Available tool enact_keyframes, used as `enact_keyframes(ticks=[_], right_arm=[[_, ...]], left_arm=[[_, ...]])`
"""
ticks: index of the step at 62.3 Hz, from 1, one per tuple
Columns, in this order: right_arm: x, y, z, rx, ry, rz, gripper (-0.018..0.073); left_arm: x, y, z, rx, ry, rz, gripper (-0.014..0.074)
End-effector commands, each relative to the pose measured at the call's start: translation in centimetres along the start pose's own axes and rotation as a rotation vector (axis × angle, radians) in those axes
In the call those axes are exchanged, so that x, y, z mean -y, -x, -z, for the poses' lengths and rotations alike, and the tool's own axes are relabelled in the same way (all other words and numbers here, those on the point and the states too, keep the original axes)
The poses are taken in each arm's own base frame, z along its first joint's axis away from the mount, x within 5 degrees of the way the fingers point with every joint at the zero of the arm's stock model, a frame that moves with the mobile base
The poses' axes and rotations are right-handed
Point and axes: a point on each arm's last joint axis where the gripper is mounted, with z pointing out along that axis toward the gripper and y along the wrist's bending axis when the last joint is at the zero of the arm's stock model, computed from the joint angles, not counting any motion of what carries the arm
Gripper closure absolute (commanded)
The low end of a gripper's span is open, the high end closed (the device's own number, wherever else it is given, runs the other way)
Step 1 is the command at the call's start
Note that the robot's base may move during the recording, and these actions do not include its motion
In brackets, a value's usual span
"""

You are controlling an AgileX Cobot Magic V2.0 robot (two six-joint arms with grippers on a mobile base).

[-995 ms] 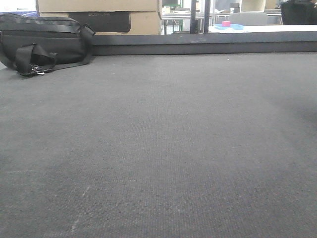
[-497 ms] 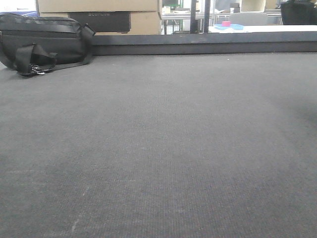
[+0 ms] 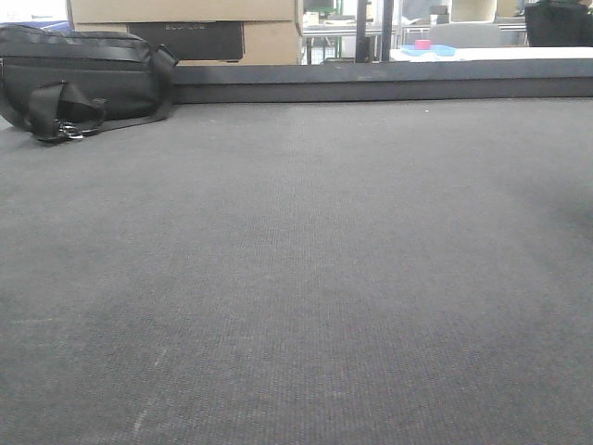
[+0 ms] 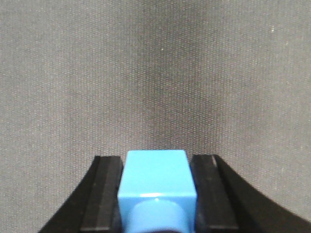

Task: Grab block from conveyor and place in blue bin
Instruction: 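Close the left gripper on the green block, then lift both held blocks up off the gray belt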

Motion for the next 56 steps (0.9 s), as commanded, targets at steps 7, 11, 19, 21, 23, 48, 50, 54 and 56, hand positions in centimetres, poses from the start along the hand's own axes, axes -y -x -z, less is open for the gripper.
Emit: enact_keyframes(ticks=[7, 11, 19, 21, 23, 48, 50, 54, 56], right_arm=[[0.0, 0.1, 0.4, 0.021, -0.003, 0.000, 0.0715], [0.0, 0.1, 0.4, 0.019, -0.003, 0.000, 0.0715], [0.0, 0.1, 0.4, 0.019, -0.003, 0.000, 0.0715], [0.0, 0.1, 0.4, 0.019, -0.003, 0.000, 0.0715], [0.0, 0.1, 0.4, 0.019, -0.003, 0.000, 0.0715], [-0.2, -0.3, 2.7, 0.103, -0.002, 0.007, 0.0715], [-0.2, -0.4, 3.3, 0.130, -0.002, 0.009, 0.0715], [-0.3, -0.5, 4.3, 0.185, -0.003, 0.011, 0.0715], [-0.4, -0.6, 4.8, 0.209, -0.003, 0.013, 0.0715]], left_arm=[[0.1, -0.2, -0.4, 0.002, -0.005, 0.008, 0.0246], [0.1, -0.1, -0.4, 0.009, -0.003, 0.008, 0.0247], [0.1, -0.1, -0.5, -0.003, -0.009, 0.009, 0.0253], [0.1, -0.2, -0.6, -0.008, -0.014, 0.012, 0.0264], [0.1, -0.2, -0.7, -0.010, -0.014, 0.012, 0.0292], [0.1, 0.7, 3.0, 0.033, -0.025, 0.064, 0.0708], [0.1, 0.9, 4.1, 0.071, -0.019, 0.089, 0.0708], [0.1, 1.1, 6.2, 0.160, -0.013, 0.148, 0.0708], [0.2, 1.0, 7.2, 0.208, -0.009, 0.171, 0.0708]])
